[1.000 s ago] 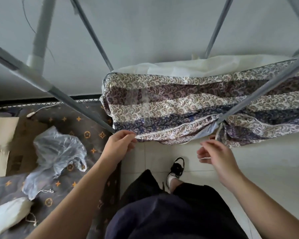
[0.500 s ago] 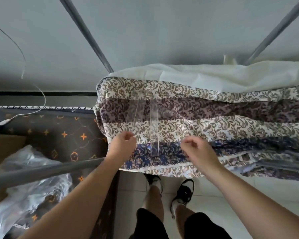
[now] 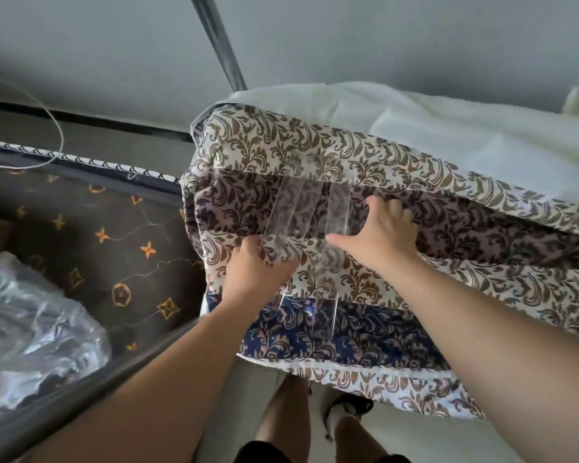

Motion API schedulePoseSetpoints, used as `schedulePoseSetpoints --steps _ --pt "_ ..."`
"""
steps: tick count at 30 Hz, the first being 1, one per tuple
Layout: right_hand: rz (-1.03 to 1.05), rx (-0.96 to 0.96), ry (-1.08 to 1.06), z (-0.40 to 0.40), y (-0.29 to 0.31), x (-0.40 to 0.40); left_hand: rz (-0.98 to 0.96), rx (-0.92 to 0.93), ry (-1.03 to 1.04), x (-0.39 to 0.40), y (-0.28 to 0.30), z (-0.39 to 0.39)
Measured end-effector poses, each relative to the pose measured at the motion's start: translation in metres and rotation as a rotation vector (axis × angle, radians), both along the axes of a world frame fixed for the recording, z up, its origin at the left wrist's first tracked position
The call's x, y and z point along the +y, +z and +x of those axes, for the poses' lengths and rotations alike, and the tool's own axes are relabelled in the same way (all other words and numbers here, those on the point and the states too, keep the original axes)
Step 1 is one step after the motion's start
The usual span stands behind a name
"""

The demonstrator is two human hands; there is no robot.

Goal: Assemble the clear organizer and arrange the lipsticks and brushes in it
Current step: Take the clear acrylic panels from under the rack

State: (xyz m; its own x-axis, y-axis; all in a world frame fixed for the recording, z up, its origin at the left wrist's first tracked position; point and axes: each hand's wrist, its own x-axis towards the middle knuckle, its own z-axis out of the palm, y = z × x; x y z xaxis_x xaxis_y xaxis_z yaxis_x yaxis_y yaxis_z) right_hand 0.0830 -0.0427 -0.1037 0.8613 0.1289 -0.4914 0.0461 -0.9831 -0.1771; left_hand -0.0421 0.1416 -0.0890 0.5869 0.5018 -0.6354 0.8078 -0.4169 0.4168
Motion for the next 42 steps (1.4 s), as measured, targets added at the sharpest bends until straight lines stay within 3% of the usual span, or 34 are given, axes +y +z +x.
schedulePoseSetpoints --steps 6,11,14,20,23,29,34,39,42 --pt "-0.027 0.12 -0.11 -0.018 -0.011 0.019 -0.014 0.092 -0.1 -0.002 -0.011 0.012" --pt "0.385 0.409 -0.399 -0.019 -0.015 0.021 -0.189 0.062 -0.056 -0.01 -0.018 0.013" --pt "0.543 0.482 -0.45 -0.022 -0.013 0.016 -0.266 0.051 -0.04 -0.012 -0.021 0.013" --pt "0.698 0.477 -0.553 -0.041 -0.015 -0.009 -0.432 -0.042 0.073 -0.015 -0.011 0.005" --pt "0.726 0.475 -0.63 -0.046 -0.01 -0.022 -0.623 -0.074 0.158 -0.017 0.001 0.001" --pt "0.794 0.647 -0.668 -0.057 -0.006 -0.026 -0.805 -0.065 0.101 -0.038 0.014 0.007" --pt "1.017 0.858 -0.849 -0.064 -0.016 -0.035 -0.832 -0.064 0.117 -0.047 0.005 0.012" --pt "0.883 0.662 -0.797 -0.076 -0.016 -0.04 -0.653 -0.137 0.161 -0.06 0.002 0.0" --pt "0.771 0.539 -0.709 -0.076 -0.005 -0.051 -0.677 -0.132 0.217 -0.053 0.009 -0.004"
